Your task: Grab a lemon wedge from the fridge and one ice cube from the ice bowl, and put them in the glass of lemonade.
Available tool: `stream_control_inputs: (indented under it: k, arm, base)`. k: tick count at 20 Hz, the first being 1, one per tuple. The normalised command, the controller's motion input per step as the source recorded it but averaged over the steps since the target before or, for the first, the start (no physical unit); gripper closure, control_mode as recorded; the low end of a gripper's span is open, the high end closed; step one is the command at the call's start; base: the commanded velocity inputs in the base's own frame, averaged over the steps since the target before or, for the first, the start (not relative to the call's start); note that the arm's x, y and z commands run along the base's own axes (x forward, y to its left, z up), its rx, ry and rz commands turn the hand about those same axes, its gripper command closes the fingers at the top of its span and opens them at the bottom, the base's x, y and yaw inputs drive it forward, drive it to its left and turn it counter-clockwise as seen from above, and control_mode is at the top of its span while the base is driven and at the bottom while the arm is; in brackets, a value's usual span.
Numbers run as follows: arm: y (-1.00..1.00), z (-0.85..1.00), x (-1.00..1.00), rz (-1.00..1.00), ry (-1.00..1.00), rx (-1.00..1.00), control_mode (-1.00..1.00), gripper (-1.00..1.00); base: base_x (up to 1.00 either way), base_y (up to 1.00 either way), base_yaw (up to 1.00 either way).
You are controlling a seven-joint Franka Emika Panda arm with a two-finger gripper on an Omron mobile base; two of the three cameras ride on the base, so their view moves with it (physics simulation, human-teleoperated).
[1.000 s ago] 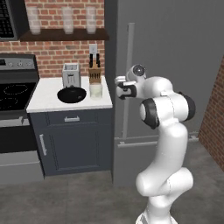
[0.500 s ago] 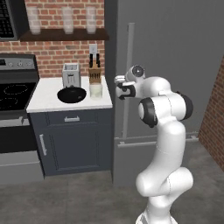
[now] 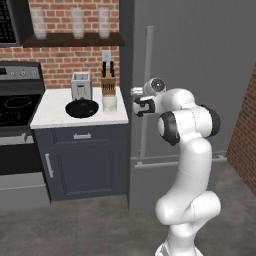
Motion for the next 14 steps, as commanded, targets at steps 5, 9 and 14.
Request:
stream_control_inputs:
  k: [5,9,14]
  arm:
    - [0.0,0.0,0.0,0.0,0.0,0.0,-1.0,1.0]
    - [0.0,0.0,-0.06,0.0,0.0,0.0,-1.0,1.0]
    - [-0.3,0.0,-0.69,-0.09,-0.02,0.01,-1.0,1.0]
  base:
    - [0.0,0.0,0.0]
    - [0.0,0.0,0.0]
    - [0.0,0.0,0.0]
